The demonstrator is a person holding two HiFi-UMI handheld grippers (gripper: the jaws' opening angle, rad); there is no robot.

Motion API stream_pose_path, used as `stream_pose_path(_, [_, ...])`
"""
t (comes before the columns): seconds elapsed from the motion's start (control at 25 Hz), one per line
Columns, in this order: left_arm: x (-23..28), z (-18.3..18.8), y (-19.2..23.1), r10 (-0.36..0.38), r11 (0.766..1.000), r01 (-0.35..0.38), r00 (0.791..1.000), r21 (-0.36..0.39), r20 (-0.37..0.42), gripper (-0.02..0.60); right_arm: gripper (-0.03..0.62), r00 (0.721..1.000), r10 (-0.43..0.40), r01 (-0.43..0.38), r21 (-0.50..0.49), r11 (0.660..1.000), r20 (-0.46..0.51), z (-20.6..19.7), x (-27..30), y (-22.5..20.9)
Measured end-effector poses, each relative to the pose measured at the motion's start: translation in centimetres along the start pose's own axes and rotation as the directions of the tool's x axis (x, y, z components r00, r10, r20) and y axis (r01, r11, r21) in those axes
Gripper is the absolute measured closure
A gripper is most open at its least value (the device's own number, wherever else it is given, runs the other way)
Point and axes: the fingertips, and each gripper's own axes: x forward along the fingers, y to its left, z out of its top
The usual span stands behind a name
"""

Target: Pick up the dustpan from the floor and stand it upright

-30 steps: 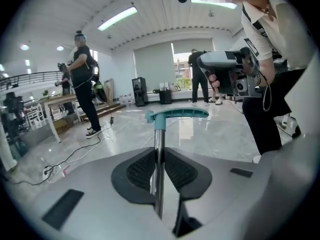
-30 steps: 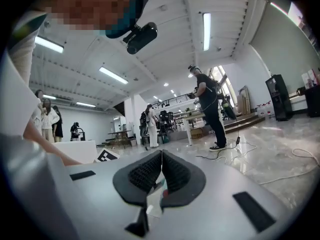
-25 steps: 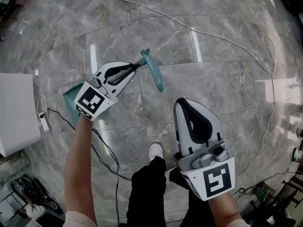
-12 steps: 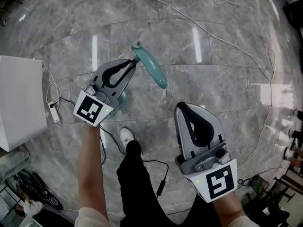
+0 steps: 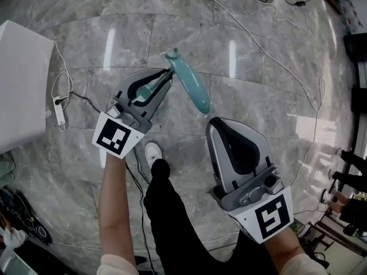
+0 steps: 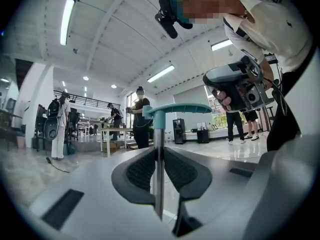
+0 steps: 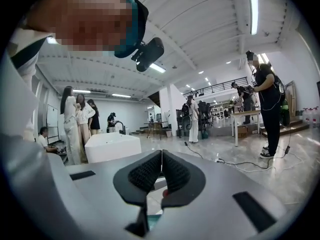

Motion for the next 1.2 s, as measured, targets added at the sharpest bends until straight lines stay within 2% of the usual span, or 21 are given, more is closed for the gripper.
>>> stream_pose_path(0.16, [-1.0,-0.1,-0.1,-0.042,0.997,0.045,0.998,0.065,-0.045,0.517,0.576,1.000,-0.019,0.019,-0.004,1.000,-0.008,0.4,1.0,1.3])
stream_pose_path(0.28, [-1.7,1.0,0.9,0.012,1.000,-0.012,1.000,0.007,-0.001,0.517,0.576,0.999,-0.040,0.040,-0.008,0.999,-0.019,0.9,1.7,1.5])
stream_pose_path(0.44, [-2.8,1.7,1.3,-0.023,0.992,0.036,0.994,0.119,-0.105,0.517,0.576,0.998,-0.039,0.037,-0.043,0.998,-0.047,2.7,2.3,2.4])
stream_pose_path(0.56, [-4.5,5.4,2.7,-0.001,0.989,0.025,0.987,0.146,-0.163,0.517,0.576,0.997,-0.055,0.052,-0.057,0.997,-0.058,5.6,2.9,2.9])
stream_pose_path(0.6, [-5.4,7.3,2.9,0.013,0.989,0.016,0.981,0.148,-0.191,0.518,0.576,0.996,-0.064,0.060,-0.054,0.997,-0.066,6.8,2.9,3.0])
stream_pose_path(0.68, [-7.1,12.8,2.4,0.045,0.992,-0.016,0.974,0.128,-0.220,0.559,0.576,0.994,-0.069,0.065,-0.051,0.997,-0.088,10.1,2.4,3.3])
stream_pose_path(0.8, [-9.1,24.3,1.1,0.112,0.994,-0.107,0.981,0.039,-0.159,0.571,0.577,0.992,-0.089,0.084,-0.060,0.995,-0.090,17.1,0.7,4.0])
stream_pose_path(0.84, [-9.7,27.9,0.9,0.133,0.991,-0.128,0.980,0.041,-0.148,0.571,0.576,0.992,-0.104,0.101,-0.051,0.994,-0.072,19.7,0.3,4.2])
stream_pose_path(0.88, [-10.0,31.3,0.8,0.167,0.986,-0.165,0.978,0.025,-0.122,0.571,0.576,0.992,-0.120,0.118,-0.033,0.992,-0.046,22.2,-0.2,4.2])
stream_pose_path(0.92, [-10.3,34.6,0.7,0.220,0.974,-0.224,0.972,-0.036,-0.080,0.571,0.576,0.991,-0.132,0.132,-0.008,0.991,-0.020,24.6,-0.8,4.2])
stream_pose_path(1.0, [-11.1,39.9,-1.1,0.314,0.938,-0.320,0.947,-0.136,-0.060,0.571,0.576,0.988,-0.154,0.154,0.047,0.987,0.012,28.1,-3.4,4.5])
stream_pose_path(1.08, [-11.4,43.5,-3.6,0.358,0.921,-0.370,0.928,-0.125,-0.106,0.571,0.576,0.982,-0.187,0.184,0.087,0.979,0.026,30.3,-6.8,4.4])
stream_pose_path(1.2, [-10.5,46.9,-7.7,0.395,0.912,-0.405,0.910,-0.067,-0.129,0.571,0.577,0.980,-0.192,0.189,0.070,0.979,0.047,32.3,-11.5,4.1])
